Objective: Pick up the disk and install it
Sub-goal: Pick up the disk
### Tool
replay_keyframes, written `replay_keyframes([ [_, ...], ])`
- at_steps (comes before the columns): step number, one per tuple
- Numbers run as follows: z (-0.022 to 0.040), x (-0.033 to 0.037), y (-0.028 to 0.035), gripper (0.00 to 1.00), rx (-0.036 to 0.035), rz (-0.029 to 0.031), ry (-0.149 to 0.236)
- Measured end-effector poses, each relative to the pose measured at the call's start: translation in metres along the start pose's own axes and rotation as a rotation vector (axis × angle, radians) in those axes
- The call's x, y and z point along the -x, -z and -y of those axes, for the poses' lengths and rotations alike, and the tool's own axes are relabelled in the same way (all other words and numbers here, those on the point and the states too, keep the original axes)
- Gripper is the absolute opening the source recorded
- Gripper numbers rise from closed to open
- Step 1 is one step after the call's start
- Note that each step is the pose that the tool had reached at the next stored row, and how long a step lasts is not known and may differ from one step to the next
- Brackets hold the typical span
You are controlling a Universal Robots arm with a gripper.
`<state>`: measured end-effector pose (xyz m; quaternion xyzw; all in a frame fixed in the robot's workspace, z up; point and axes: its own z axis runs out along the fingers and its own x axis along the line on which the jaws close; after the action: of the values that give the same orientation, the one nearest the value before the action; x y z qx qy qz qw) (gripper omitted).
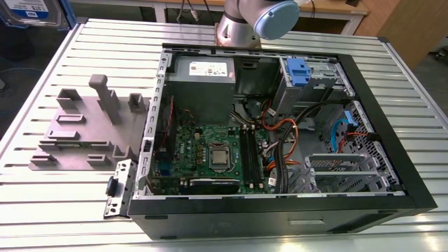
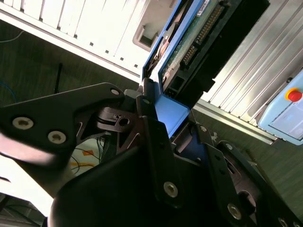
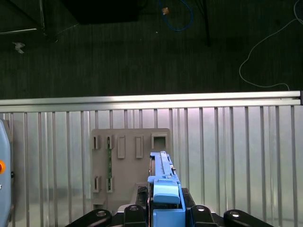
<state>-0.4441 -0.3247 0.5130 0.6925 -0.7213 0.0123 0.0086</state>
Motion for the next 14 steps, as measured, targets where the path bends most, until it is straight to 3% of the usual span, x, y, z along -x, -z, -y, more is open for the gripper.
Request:
replay_keyframes([
  [14, 0.0044, 0.0001, -0.0001, 0.36, -0.0001, 0.0001, 0.0],
])
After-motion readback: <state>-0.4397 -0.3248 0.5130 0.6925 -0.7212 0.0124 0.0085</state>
